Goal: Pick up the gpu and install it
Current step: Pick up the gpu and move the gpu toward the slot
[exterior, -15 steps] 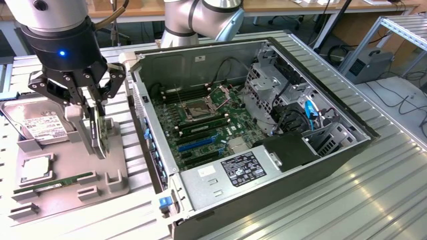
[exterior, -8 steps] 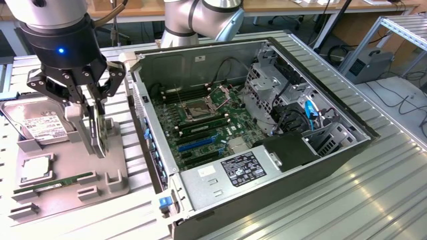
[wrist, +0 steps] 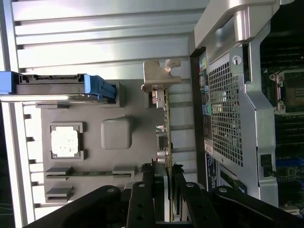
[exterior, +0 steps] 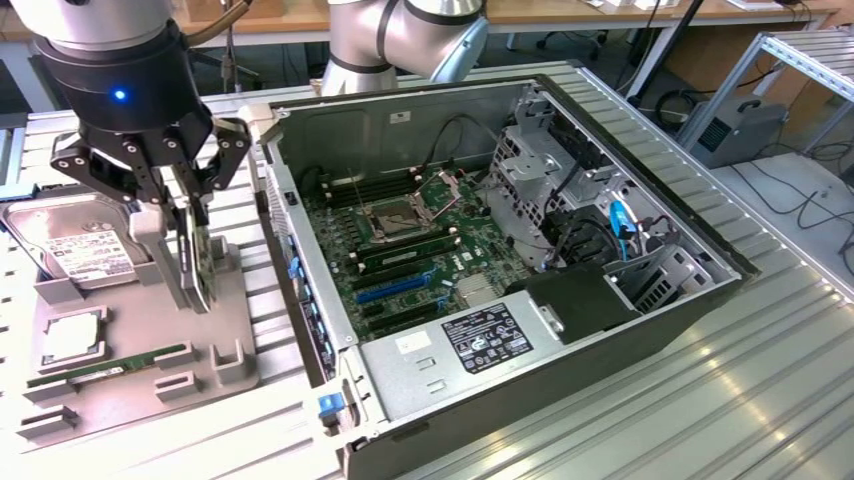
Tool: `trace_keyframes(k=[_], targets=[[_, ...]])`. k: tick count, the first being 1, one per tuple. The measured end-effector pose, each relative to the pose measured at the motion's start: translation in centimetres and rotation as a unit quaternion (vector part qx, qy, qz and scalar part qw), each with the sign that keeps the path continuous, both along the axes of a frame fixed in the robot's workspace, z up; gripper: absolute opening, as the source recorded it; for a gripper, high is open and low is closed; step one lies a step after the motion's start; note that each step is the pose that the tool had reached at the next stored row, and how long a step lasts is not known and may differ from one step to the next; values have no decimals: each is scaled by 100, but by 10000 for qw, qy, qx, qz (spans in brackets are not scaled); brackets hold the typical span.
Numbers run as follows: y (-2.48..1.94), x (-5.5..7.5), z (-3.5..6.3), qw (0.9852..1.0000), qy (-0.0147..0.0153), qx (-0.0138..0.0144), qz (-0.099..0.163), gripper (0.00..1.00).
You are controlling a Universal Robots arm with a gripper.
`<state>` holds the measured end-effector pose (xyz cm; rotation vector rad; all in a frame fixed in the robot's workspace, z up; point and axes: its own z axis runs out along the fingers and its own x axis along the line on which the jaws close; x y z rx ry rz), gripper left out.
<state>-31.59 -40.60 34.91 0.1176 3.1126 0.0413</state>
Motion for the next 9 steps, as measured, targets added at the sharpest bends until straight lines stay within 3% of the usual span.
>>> trace_keyframes(k=[9], targets=[[0, 0, 46, 10000, 1, 0, 0, 27]])
